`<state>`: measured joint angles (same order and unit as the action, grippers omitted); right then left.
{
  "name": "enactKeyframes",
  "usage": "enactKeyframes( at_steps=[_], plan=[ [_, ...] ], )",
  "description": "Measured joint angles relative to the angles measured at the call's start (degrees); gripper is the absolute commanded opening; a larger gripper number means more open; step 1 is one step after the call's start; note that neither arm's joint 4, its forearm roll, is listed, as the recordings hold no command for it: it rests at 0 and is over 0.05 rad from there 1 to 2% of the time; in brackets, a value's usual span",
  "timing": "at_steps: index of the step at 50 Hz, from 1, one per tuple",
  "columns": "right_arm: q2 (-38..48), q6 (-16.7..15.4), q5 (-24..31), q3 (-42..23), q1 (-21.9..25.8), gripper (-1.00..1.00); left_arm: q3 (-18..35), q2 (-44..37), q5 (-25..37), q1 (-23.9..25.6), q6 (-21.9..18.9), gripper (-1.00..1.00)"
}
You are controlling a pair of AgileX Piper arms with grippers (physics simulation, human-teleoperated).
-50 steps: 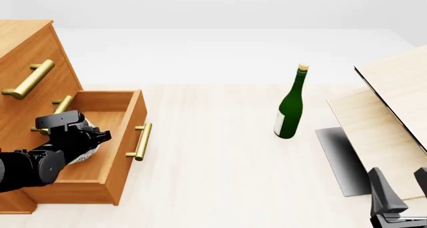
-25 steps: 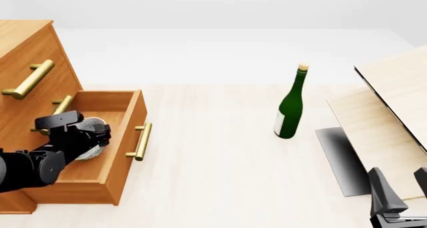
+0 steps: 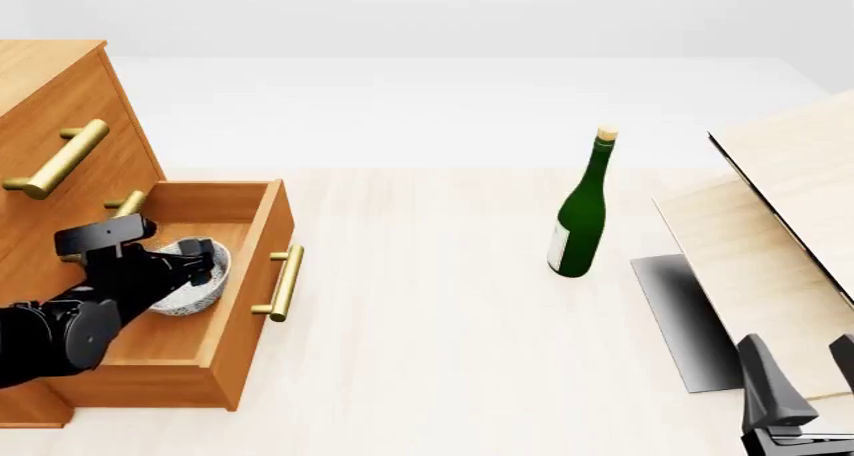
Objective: Put the bowl in the bottom drawer of the cabinet.
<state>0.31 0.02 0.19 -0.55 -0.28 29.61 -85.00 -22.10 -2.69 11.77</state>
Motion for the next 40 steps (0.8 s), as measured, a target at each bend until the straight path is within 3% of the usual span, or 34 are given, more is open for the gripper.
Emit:
enactKeyframes(
  at_steps=[40],
  plan=[
    [-0.07,0.01,0.36,-0.30,-0.01,1.00,0.24,15.90,6.75,5.62,5.25,1.00]
  ],
)
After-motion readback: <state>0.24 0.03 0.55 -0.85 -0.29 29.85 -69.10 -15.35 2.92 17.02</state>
